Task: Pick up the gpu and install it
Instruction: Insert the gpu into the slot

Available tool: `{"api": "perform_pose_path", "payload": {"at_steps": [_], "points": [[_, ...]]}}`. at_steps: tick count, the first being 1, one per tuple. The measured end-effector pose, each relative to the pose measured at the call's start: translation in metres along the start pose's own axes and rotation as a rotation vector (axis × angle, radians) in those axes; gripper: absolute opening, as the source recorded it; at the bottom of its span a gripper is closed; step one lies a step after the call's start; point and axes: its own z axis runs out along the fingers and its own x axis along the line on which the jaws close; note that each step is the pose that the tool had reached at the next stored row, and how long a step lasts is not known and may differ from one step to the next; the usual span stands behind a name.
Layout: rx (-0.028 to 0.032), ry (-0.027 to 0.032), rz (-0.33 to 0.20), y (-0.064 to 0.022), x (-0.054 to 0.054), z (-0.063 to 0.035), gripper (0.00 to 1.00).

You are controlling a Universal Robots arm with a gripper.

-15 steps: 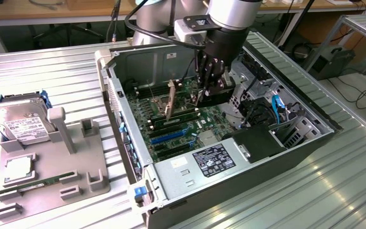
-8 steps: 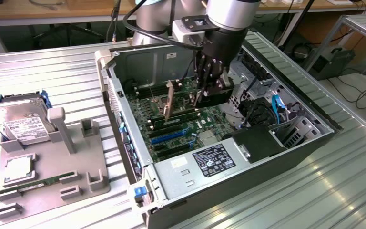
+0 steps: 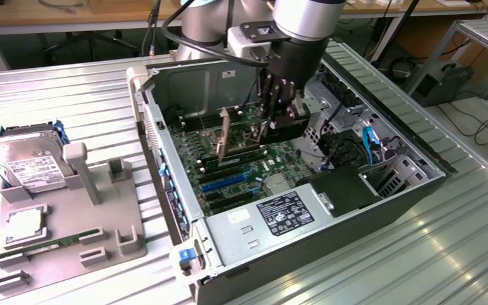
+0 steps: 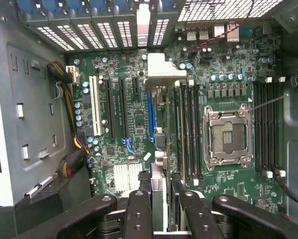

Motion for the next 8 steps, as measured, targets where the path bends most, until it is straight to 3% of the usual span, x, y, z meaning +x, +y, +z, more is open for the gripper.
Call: {"api": "perform_pose_path", "payload": {"at_steps": [8], "points": [[0.0001,0.0000,0.000,0.0024,0.0003,0.0007,0.27]]}}
